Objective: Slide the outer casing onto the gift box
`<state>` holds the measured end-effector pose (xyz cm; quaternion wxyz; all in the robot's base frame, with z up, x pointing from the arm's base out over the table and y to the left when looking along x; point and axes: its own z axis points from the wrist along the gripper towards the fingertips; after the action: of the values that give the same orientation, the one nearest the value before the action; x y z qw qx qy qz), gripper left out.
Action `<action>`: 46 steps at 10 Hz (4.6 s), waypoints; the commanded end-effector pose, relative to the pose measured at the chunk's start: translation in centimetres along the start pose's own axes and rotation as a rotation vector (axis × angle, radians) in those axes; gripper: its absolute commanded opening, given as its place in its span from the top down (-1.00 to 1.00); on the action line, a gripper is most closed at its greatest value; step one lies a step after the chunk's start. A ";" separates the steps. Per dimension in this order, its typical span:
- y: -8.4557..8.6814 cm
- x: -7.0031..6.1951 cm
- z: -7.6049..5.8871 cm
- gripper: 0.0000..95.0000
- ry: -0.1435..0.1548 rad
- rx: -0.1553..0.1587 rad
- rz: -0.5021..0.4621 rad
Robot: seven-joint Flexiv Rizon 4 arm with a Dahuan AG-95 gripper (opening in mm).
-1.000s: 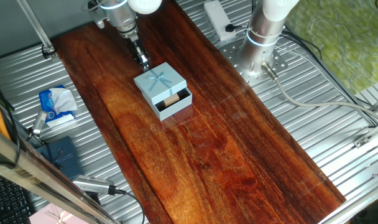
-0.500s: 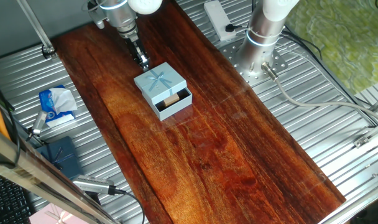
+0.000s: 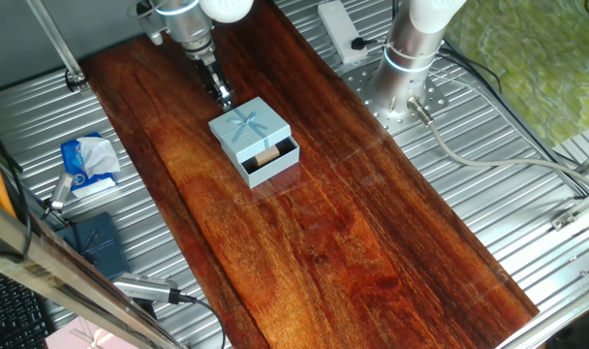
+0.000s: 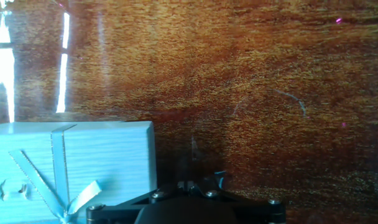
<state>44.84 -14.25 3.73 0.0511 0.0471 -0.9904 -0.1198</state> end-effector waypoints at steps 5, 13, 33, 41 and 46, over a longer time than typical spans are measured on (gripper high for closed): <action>0.0 0.0 0.0 1.00 -0.001 -0.004 -0.003; 0.0 0.0 0.0 1.00 0.000 -0.008 -0.143; 1.3 1.4 0.8 1.00 0.023 -0.050 -0.052; 3.1 1.2 0.6 1.00 0.031 -0.049 -0.031; 4.7 1.3 0.9 1.00 0.034 -0.044 -0.016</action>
<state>42.94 -9.55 4.20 0.0681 0.0548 -0.9863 -0.1401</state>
